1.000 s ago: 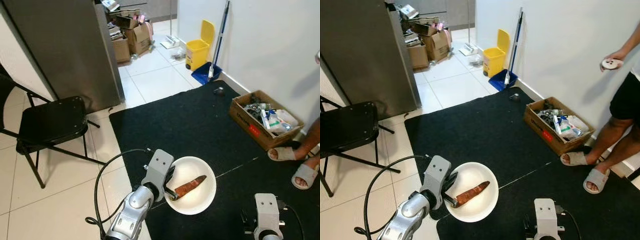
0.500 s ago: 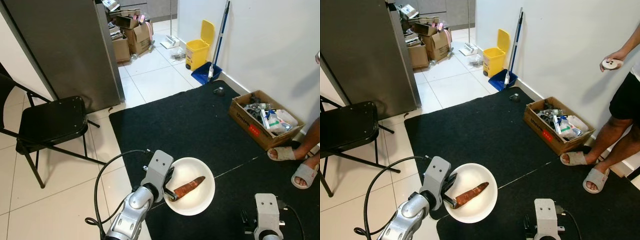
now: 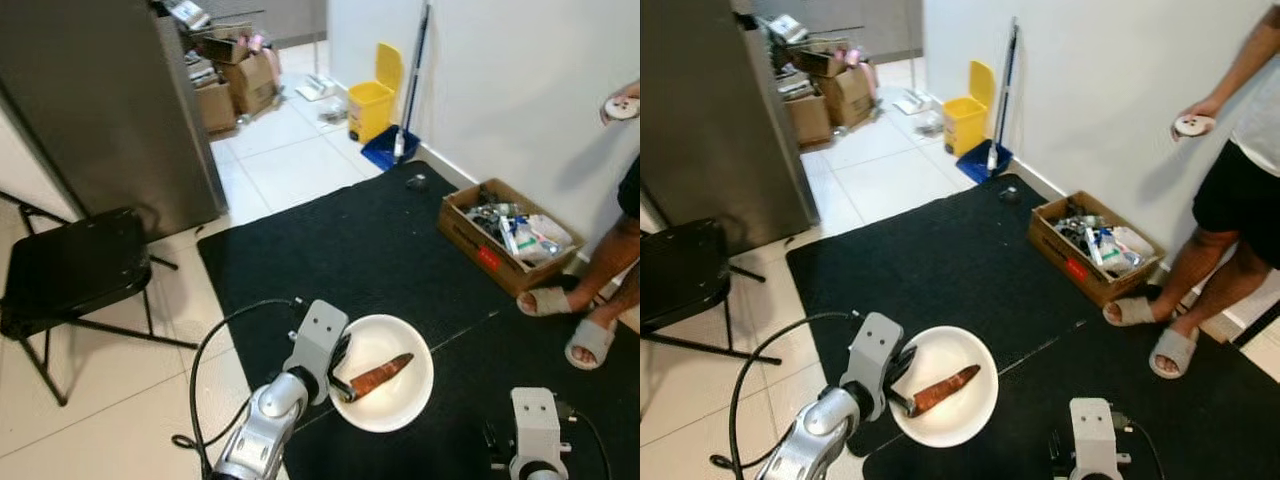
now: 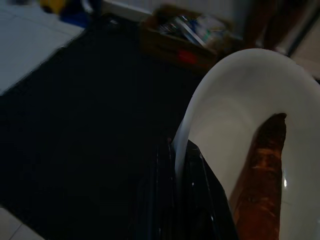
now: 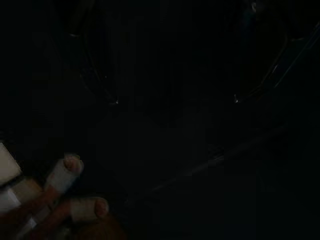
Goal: Restocking fridge
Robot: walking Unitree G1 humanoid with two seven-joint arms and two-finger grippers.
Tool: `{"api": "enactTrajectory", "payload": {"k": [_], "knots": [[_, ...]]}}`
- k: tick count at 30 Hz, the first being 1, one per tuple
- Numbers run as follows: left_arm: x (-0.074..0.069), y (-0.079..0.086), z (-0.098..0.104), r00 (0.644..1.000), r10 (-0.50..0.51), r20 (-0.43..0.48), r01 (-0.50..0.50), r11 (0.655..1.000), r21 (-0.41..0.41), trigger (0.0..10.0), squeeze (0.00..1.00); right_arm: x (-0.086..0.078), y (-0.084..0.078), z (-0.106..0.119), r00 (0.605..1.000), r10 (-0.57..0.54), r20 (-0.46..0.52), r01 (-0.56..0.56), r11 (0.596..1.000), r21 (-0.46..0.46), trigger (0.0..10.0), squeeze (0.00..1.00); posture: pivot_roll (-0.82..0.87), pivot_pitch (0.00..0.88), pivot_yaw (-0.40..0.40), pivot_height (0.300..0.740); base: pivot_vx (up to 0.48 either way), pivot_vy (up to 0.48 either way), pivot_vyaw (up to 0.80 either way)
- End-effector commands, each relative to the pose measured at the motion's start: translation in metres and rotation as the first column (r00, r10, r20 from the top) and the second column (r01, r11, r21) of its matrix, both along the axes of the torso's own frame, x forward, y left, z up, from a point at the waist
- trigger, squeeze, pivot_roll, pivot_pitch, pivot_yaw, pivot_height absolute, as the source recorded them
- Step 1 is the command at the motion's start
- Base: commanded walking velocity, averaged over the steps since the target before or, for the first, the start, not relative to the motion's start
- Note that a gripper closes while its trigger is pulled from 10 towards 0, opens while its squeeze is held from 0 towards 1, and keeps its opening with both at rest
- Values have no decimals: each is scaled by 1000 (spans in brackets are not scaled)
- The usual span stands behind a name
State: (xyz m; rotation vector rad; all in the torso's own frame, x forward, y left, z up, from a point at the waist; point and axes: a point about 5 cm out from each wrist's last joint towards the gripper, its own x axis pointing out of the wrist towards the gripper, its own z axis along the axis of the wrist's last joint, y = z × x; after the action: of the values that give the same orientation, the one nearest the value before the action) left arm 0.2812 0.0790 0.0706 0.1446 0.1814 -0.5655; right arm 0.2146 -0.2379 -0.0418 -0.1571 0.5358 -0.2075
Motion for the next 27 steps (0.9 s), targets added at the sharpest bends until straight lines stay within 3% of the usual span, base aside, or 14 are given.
{"api": "enactTrajectory", "payload": {"k": [1, 27], "knots": [[-2, 5, -4, 1000, 18, -11, -18, 1000, -2, 10000, 0, 0, 7, -2, 1000, 9, -4, -8, 1000, 19, 10000, 31, -95, 130, 4, 717, 435, 0, 0], [-1, 5, -3, 1000, 14, -9, -14, 1000, -3, 10000, 0, 0, 7, -2, 1000, 5, -4, -4, 1000, 19, 10000, 31, -97, 128, 6, 717, 428, 0, 0]]}}
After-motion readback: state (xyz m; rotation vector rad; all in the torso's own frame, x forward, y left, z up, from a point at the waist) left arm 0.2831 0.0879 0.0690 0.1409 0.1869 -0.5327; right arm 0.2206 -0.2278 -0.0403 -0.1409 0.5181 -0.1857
